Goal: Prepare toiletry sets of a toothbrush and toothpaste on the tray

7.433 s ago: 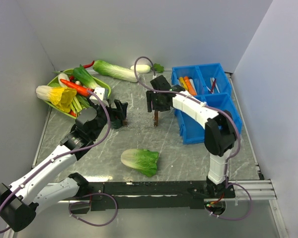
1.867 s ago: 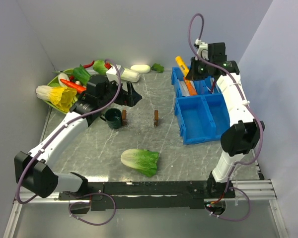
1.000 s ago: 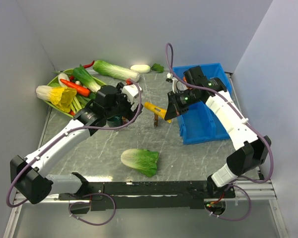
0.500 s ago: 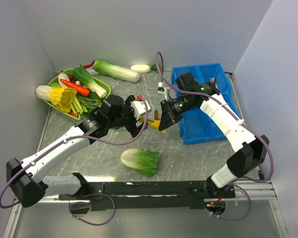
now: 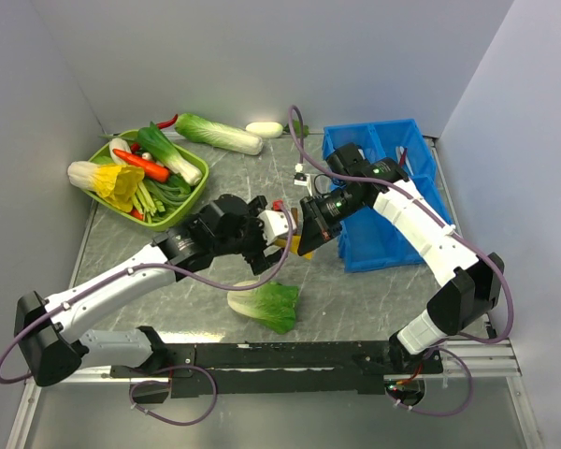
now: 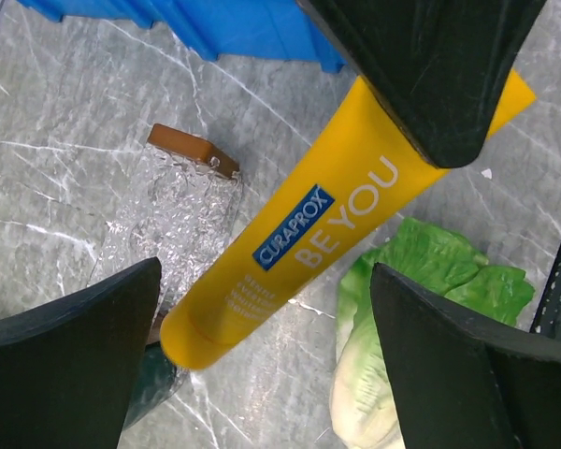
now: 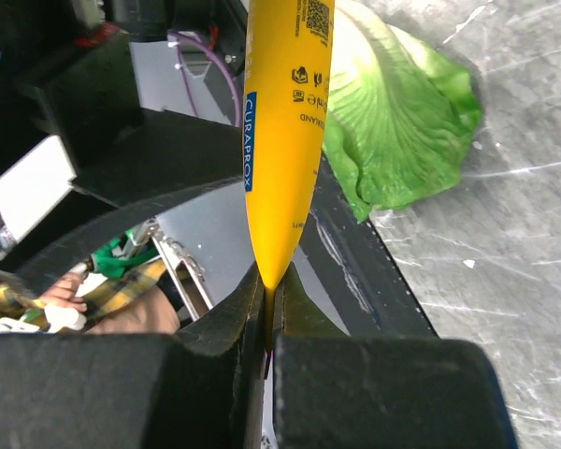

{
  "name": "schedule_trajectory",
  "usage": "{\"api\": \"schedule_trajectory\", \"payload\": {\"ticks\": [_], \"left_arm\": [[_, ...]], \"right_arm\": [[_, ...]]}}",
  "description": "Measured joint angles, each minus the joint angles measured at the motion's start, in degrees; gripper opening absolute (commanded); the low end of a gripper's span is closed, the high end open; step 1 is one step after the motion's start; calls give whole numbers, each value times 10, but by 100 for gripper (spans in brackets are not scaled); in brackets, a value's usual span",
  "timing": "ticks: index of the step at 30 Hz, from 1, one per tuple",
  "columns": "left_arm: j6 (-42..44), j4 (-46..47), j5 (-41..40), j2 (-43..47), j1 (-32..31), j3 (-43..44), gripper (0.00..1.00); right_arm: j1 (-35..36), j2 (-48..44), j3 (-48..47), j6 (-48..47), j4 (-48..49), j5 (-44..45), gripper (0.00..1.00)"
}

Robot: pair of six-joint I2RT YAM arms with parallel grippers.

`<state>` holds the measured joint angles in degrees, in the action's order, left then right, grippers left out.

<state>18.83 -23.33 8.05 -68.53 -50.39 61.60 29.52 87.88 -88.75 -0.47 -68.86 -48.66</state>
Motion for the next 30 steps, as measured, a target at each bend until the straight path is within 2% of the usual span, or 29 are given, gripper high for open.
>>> {"api": "schedule_trajectory", "payload": {"ticks": [3,6,9,13,18,24,28,30], "left_arm": [[3,2,-16,-8,-8,0,91],[2,3,-31,-18,-14,0,77],[0,6,-44,-25,-16,0,68],[3,8,-50,-29,-20,0,46],[17,2,-49,-30,-36,0,33],[-23,-10,-50,-30,-36,-1,27],[-94,-14,-54,-32,-35,-2,27],[-141,-11,-58,-37,-34,-2,26]], "right_arm": [[1,0,0,0,0,-9,0],[2,0,0,0,0,-16,0],[2,0,0,1,-4,-21,0],[2,0,0,3,-8,-23,0],[2,0,-1,8,-14,-31,7],[0,2,-21,10,-15,-11,32],[-16,2,-48,21,-9,12,60],[-29,2,-53,28,-8,31,62]]}}
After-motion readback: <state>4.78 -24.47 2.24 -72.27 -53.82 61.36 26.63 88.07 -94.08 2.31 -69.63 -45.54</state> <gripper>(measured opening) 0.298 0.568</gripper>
